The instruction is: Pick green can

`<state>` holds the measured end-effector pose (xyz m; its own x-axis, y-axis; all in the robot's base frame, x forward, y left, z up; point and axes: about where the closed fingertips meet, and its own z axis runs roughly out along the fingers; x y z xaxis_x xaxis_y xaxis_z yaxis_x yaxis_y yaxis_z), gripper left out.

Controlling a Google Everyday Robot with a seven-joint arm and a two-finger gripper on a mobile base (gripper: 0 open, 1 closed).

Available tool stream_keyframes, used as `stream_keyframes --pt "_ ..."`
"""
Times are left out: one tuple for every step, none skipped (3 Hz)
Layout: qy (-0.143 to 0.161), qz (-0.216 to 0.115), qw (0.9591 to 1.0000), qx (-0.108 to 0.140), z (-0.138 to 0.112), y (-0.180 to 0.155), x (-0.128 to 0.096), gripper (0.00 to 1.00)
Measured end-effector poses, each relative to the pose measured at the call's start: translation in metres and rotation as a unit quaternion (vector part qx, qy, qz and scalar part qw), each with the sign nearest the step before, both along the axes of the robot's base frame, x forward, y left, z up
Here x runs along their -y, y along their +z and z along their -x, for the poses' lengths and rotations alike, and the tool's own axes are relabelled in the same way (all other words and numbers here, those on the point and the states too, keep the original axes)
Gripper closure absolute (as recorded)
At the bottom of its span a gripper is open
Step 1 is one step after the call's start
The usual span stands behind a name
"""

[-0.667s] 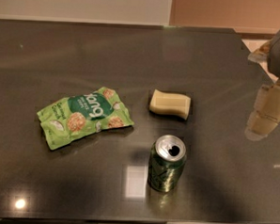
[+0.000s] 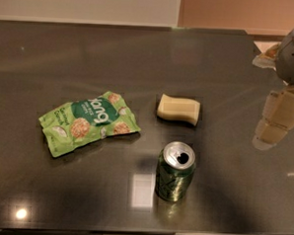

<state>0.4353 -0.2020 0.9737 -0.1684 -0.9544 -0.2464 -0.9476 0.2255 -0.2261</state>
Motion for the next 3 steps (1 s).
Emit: stream_keyframes --pt "0.046 -0.035 0.9981 -0.019 0.011 -0.014 -0.022 0.0" --pt "0.097 -0.071 0.9919 -0.04 0.03 -0.027 -0.048 0.0" --pt "0.143 -0.101 0.9826 -0.061 0.05 -0.039 -0.07 0.0"
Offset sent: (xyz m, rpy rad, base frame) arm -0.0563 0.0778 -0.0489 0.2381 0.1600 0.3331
